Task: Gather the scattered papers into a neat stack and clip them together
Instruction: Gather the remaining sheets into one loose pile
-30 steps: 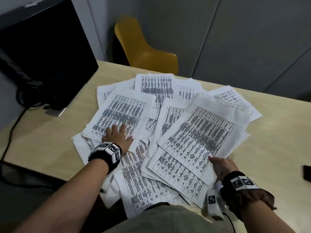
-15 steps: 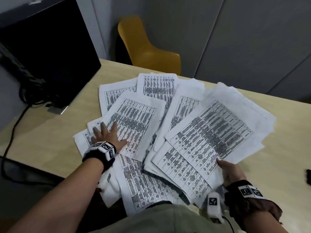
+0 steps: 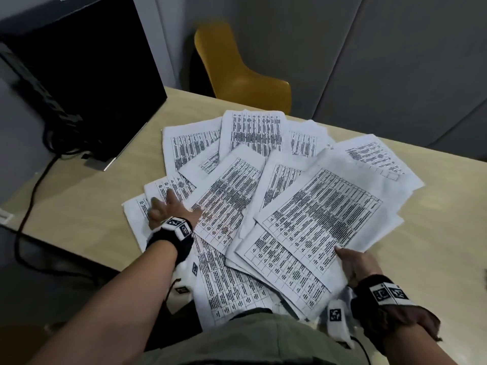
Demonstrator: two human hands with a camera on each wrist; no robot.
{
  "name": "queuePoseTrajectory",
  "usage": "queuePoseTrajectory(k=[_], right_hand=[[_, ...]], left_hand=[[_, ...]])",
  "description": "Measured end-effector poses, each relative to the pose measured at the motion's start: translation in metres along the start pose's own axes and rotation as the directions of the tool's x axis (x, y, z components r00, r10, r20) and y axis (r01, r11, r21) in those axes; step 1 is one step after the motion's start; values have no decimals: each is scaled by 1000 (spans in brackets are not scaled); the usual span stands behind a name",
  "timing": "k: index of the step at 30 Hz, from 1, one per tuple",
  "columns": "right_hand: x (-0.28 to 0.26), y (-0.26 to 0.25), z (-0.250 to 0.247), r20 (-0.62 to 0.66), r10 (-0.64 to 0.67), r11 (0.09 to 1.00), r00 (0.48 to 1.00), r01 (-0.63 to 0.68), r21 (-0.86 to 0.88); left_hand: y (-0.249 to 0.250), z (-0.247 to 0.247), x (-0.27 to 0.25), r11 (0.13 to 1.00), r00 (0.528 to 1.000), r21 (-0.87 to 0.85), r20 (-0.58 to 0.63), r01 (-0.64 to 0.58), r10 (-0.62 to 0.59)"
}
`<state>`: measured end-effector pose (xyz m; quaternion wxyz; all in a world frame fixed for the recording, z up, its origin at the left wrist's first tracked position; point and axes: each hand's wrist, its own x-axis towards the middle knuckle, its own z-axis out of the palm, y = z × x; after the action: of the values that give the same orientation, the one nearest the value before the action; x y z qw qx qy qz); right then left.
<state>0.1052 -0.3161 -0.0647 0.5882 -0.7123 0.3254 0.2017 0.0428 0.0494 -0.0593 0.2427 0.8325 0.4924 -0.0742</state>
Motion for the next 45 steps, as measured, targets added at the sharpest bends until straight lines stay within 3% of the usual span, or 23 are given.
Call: queuePoseTrajectory(k=[4,6,11,13,15,17,23,29,36,45], right_hand=[[4,-1,-1,-11,-18,1000,1000,18,-14],[3,-1,1,-14,-42,999,999,42,-25],[7,2,2,5,-50,999,999,50,-13],[8,2,2,8,-58,998,998,58,-4],[7,2,2,13,-61,998,998,61,0],[7,2,2,11,-63,998,998,63,-6],[7,2,3,52,-48,999,998,49,-12],[5,1,2,48,-64,998,997,65,-15],[6,3,5,39,-119,992,992,121,-41],[1,-2,7,51,-114,992,992,117,-50]], left_hand=[[-3,-5,3,994,997,-87,-8,72,-73],[-3,-8,5,970,992,-213,-15,118,-123],[0,-14,3,762,988,-644,-58,74,-145],[0,-13,-7,716,991,-687,47,122,-124],[-1,-11,-20,742,974,-638,210,204,-87],[1,-11,-35,801,954,-550,288,235,-82],[9,-28,-62,887,980,-459,195,55,41],[2,-15,-76,875,964,-463,265,142,-16],[-15,-20,-74,882,987,-460,159,105,-34],[-16,-45,-92,917,990,-371,-45,-143,136]])
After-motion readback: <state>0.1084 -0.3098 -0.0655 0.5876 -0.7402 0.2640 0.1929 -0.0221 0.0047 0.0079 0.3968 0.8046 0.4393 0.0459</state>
